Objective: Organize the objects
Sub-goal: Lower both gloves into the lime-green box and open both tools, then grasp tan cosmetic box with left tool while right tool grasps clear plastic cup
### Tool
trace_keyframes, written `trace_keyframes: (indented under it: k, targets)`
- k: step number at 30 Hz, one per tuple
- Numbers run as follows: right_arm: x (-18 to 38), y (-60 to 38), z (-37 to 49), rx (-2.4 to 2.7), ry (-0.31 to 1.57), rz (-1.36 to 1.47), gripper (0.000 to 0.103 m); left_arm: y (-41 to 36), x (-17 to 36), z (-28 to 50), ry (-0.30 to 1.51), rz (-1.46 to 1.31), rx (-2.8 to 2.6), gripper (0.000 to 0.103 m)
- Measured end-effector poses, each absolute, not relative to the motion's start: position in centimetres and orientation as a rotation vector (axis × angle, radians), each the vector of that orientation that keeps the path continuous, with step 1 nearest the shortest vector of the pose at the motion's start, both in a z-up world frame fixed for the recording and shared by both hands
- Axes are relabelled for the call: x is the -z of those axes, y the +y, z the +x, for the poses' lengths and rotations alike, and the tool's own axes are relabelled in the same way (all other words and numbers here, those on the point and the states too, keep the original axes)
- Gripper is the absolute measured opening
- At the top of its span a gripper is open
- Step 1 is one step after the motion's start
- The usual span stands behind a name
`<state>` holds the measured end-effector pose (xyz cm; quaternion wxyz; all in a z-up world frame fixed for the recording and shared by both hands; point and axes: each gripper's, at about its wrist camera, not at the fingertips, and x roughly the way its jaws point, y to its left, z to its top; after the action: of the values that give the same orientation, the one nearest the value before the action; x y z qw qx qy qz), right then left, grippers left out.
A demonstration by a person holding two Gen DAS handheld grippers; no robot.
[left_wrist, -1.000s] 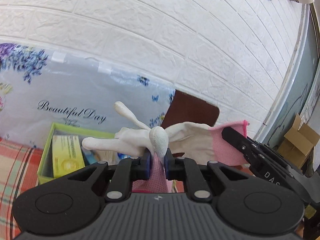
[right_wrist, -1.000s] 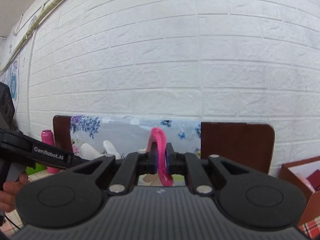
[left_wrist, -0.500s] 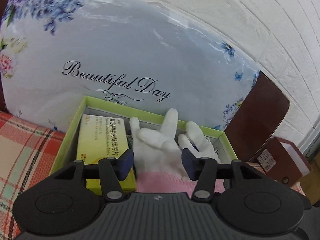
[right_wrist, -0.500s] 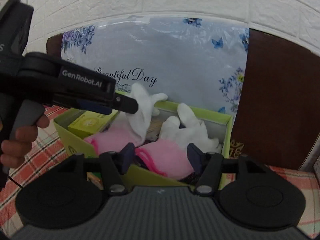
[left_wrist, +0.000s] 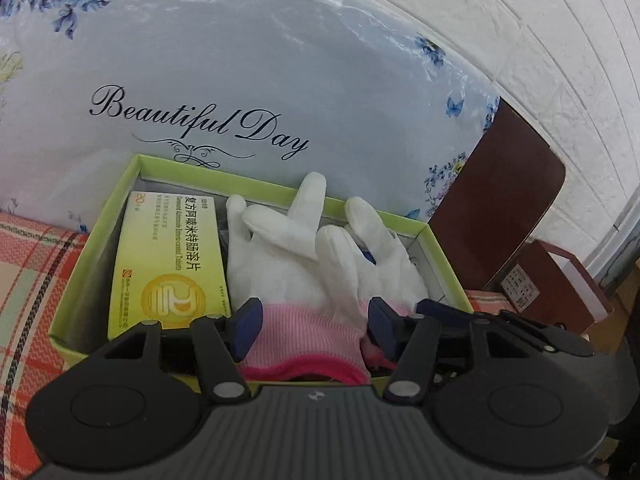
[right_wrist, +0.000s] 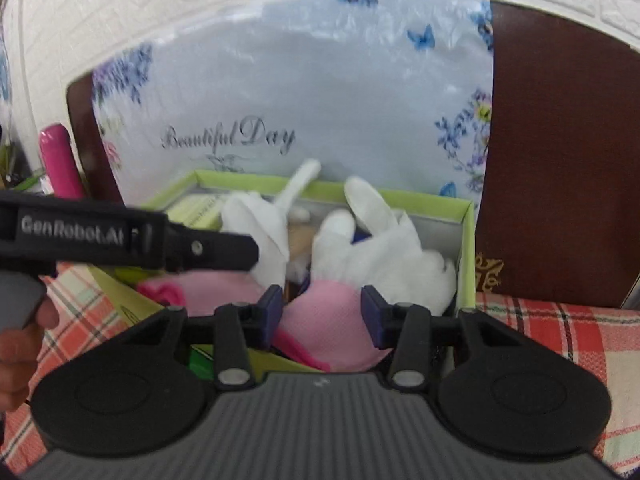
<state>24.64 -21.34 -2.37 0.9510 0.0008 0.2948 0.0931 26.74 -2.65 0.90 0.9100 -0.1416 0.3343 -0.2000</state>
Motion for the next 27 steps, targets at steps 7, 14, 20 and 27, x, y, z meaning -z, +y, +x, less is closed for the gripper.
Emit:
trace_keyframes:
  k: [7, 14, 20, 27]
  targets:
    - [-1.2, -22.8, 16.0, -0.135, 0.334, 0.068, 0.103, 0.4, -3.6, 18.6, 0.536, -0.326, 0.367, 0.089]
    - [-0.1, -24.1, 9.5, -0.104, 0.352, 0.158, 0.103, 1.1, -2.0, 11.6, 0.592, -0.333, 0.358, 0.093]
    - [2.3, -23.9, 5.2, -0.094, 0.424, 0.177, 0.103, 0.9, 1.0, 8.9, 0.686, -0.337, 0.363, 0.093]
    - [4.9, -22.7, 2.0, -0.044, 0.482, 0.035, 0.103, 1.5, 2.6, 8.5, 0.709, -0.322, 0.32, 0.093]
